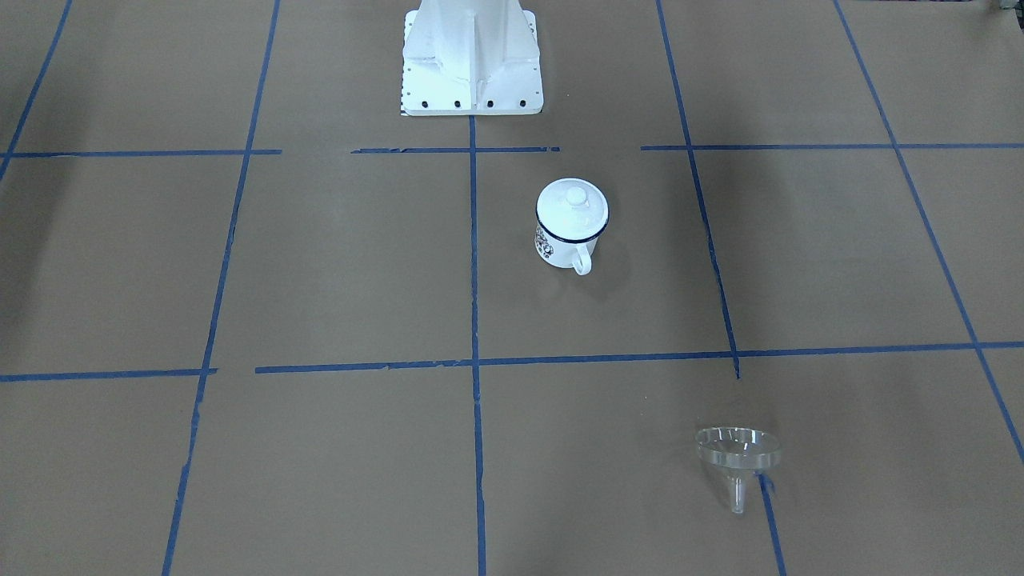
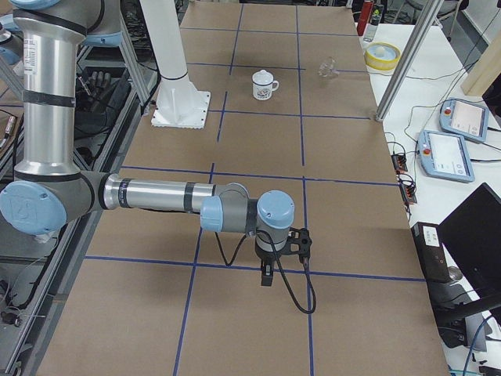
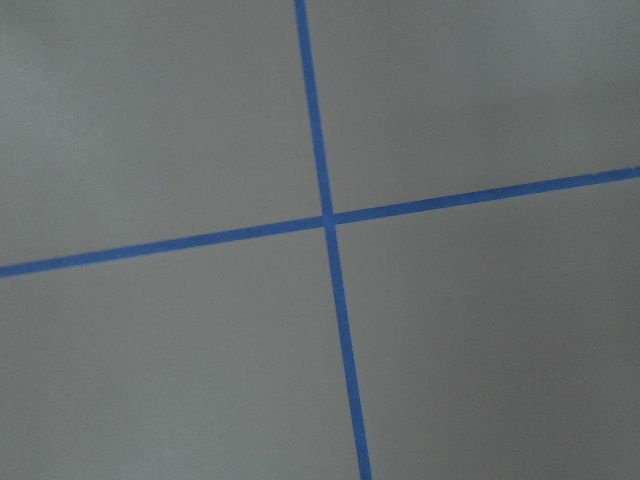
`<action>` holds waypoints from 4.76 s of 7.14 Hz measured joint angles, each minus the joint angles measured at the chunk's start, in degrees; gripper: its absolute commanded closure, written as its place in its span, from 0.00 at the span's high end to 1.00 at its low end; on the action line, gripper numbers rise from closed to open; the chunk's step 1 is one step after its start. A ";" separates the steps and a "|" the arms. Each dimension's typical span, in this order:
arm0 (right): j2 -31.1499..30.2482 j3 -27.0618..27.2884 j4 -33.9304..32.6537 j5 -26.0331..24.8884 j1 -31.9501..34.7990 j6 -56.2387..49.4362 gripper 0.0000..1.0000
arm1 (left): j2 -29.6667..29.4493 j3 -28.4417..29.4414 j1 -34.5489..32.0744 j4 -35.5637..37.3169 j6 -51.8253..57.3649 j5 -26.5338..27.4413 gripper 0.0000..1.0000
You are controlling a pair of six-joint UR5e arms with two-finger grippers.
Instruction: Place funnel on cup
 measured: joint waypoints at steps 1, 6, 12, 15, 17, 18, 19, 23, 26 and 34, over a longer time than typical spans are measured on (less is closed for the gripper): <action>0.00 0.00 0.00 0.00 0.00 0.00 1.00 | -4.53 -0.44 0.86 -0.25 -5.71 2.32 1.00; 0.00 -0.02 0.00 0.00 0.00 0.00 1.00 | -10.98 -6.79 15.45 -8.92 -43.23 1.42 1.00; 0.00 0.00 0.00 0.00 0.00 0.00 1.00 | -24.54 -9.71 46.66 0.22 -80.75 14.93 1.00; 0.00 0.00 0.00 0.00 0.00 0.00 1.00 | -26.59 -8.83 55.57 5.05 -86.35 23.44 1.00; 0.00 0.00 0.00 0.00 0.00 0.00 1.00 | -26.72 -7.68 56.93 5.26 -86.90 24.65 0.98; 0.00 0.00 0.00 0.00 0.00 0.00 1.00 | -26.80 -7.30 57.24 5.27 -86.94 25.10 0.98; 0.00 0.00 0.00 0.00 0.00 0.00 1.00 | -27.03 -7.02 57.46 5.27 -86.96 25.30 0.98; 0.00 0.01 0.00 0.00 0.00 0.00 1.00 | -27.92 -6.64 57.61 5.02 -86.88 25.54 0.96; 0.00 0.00 0.00 0.00 0.00 0.00 1.00 | -27.93 -5.65 57.59 4.73 -86.60 26.04 0.94; 0.00 0.01 0.00 0.00 0.00 0.00 1.00 | -27.74 -5.64 57.60 4.65 -86.35 25.99 0.72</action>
